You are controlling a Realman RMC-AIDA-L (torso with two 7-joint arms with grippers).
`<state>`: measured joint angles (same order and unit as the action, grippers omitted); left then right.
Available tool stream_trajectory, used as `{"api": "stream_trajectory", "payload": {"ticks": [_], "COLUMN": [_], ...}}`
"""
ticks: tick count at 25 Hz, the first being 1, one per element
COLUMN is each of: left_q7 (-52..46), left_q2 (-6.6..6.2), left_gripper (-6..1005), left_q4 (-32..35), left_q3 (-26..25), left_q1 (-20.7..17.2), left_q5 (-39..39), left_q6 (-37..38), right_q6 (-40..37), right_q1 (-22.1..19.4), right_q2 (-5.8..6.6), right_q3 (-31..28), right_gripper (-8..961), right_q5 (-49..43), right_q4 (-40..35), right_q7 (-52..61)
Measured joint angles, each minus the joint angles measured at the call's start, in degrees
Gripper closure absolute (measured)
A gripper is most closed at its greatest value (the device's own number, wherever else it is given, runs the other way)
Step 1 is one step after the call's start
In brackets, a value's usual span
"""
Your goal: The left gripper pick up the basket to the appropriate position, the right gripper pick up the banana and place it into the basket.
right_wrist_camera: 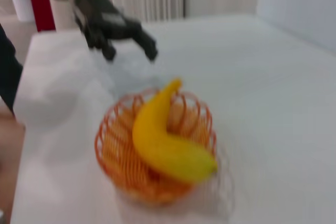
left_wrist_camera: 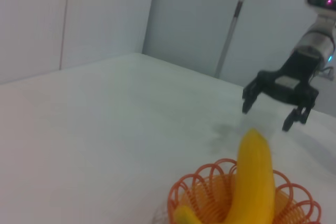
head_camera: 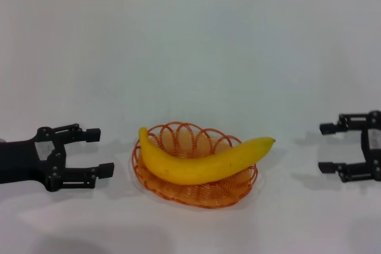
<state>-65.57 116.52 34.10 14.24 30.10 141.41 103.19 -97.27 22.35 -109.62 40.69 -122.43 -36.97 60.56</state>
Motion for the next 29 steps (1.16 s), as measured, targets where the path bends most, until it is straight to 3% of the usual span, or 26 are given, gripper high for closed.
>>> {"api": "stream_trajectory", "payload": {"ticks": [8,29], "left_q7": [5.4,5.5], "left_q2": [0.08,0.11], "left_gripper": [110,110], "left_q4": [-2.8,-2.9], "left_q3": [0.7,0.1], "left_q1": [0.4,0.4], "left_q5": [0.3,0.2], "left_q6": [1.0,0.7], "right_q6": [0.4,0.1], "right_q1": [1.2,1.4], "right_q2": [-0.26,-0.42], "right_q3": [-2.1,-2.8], "right_gripper": [194,194], "right_q5": [-2.9,-2.5], "right_q4": [2.4,2.5], "right_q7": [-0.5,-0.3]}}
